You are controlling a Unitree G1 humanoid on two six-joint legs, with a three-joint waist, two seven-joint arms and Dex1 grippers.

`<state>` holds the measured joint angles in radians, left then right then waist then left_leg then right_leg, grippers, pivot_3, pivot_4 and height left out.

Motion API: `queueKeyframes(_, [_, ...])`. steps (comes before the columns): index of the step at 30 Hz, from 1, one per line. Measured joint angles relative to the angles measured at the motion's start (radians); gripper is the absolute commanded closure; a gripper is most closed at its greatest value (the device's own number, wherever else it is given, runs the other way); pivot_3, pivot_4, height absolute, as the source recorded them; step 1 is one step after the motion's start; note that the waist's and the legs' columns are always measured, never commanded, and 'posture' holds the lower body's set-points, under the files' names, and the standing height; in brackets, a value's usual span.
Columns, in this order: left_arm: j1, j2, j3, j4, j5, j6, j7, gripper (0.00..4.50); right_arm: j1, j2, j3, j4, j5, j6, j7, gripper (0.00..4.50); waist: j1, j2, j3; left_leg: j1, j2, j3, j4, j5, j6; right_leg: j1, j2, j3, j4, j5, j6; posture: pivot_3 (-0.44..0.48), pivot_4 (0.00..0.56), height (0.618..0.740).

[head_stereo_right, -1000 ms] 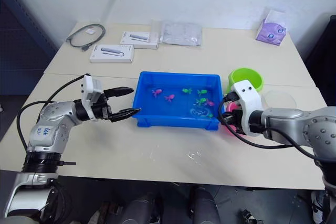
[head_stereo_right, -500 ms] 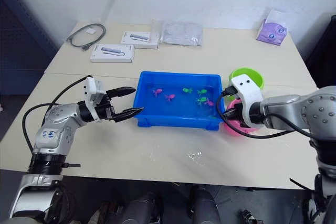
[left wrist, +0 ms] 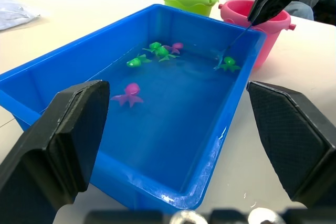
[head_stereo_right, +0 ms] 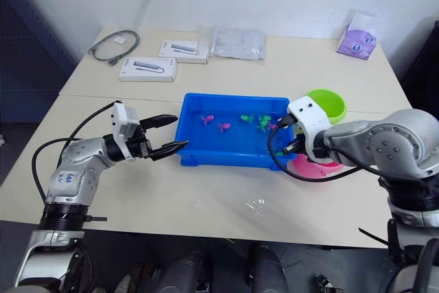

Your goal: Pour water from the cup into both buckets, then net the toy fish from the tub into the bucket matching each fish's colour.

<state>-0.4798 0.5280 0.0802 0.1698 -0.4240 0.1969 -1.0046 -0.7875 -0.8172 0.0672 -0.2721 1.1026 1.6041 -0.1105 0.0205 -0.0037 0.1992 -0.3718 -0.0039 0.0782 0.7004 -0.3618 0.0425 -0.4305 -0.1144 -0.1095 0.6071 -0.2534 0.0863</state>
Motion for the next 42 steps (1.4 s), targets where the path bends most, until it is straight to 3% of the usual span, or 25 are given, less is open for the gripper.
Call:
queueKeyframes(7, [0.011, 0.000, 0.003, -0.006, 0.000, 0.000, 0.010, 0.01, -0.015, 0.052, -0.039, 0.043, -0.006, 0.005, 0.008, 4.50, -0.001, 0.000, 0.000, 0.000, 0.000, 0.000, 0.000, 0.000, 0.000, 0.000, 0.000, 0.000, 0.000, 0.000, 0.000, 0.000, 0.150, 0.740])
queueKeyframes(29, [0.025, -0.004, 0.017, -0.038, -0.001, 0.002, 0.022, 0.01, -0.054, 0.200, 0.003, 0.013, -0.376, 0.005, 0.045, 4.50, -0.017, 0.000, 0.000, 0.000, 0.000, 0.000, -0.001, 0.000, 0.000, -0.001, 0.000, 0.000, 0.000, 0.000, 0.000, 0.000, 0.150, 0.740])
queueKeyframes(42, [0.025, -0.003, 0.018, -0.038, -0.001, 0.003, 0.020, 0.01, -0.028, 0.133, 0.079, -0.107, -0.504, -0.045, 0.177, 4.50, -0.022, 0.000, 0.000, 0.000, 0.000, 0.000, -0.001, 0.000, 0.000, -0.001, 0.000, 0.000, 0.000, 0.000, 0.000, 0.000, 0.150, 0.740])
